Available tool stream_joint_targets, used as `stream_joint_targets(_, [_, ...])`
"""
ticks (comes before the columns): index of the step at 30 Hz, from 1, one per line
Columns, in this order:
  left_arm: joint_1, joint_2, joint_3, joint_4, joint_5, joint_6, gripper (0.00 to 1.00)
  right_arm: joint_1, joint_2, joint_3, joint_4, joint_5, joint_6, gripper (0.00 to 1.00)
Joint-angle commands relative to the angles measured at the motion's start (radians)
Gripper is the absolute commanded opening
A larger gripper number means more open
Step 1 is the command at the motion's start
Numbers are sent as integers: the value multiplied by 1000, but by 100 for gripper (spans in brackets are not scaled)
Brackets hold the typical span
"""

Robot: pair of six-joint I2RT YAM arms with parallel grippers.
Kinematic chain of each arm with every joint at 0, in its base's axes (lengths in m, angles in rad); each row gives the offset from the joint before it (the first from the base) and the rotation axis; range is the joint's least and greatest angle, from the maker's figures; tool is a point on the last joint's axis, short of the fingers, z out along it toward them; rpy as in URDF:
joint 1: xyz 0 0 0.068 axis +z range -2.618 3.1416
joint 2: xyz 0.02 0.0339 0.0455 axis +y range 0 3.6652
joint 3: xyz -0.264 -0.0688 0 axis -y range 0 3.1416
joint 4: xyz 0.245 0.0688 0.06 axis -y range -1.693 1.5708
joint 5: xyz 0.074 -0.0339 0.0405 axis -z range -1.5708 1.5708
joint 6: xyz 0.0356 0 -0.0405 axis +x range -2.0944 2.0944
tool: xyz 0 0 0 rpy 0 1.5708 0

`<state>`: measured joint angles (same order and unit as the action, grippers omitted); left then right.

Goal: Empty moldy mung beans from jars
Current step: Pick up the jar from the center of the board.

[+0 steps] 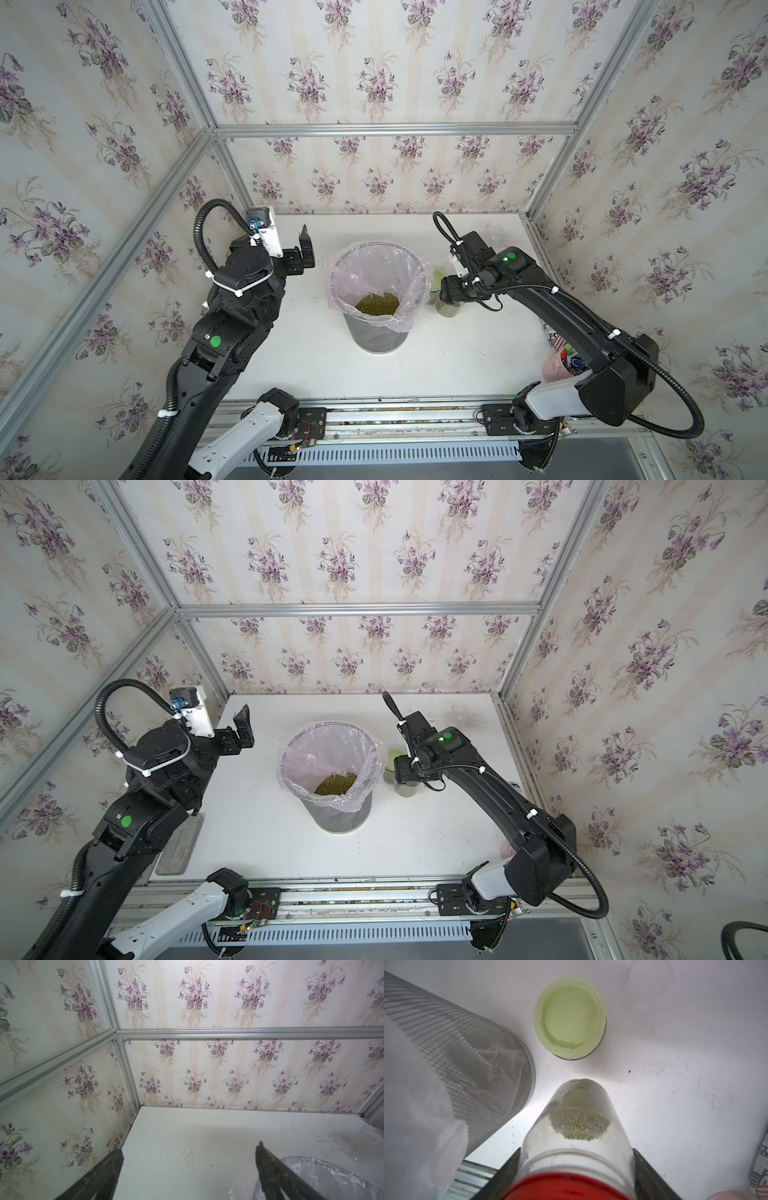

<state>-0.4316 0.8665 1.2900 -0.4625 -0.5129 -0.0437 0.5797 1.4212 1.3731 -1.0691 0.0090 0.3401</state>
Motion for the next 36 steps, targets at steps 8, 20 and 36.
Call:
stream_joint_targets(8, [0,53,93,-28,243,100,99,-28,-3,211,-140,-45,-17,70])
stream_joint_targets(20, [-16,72,68,-22,864,433,99,-78,66,454,-154,-81,-19,69])
stream_joint_targets(36, [-27,201,95,-99,1152,521,100,-93,110,755,-172,-185,-18,68])
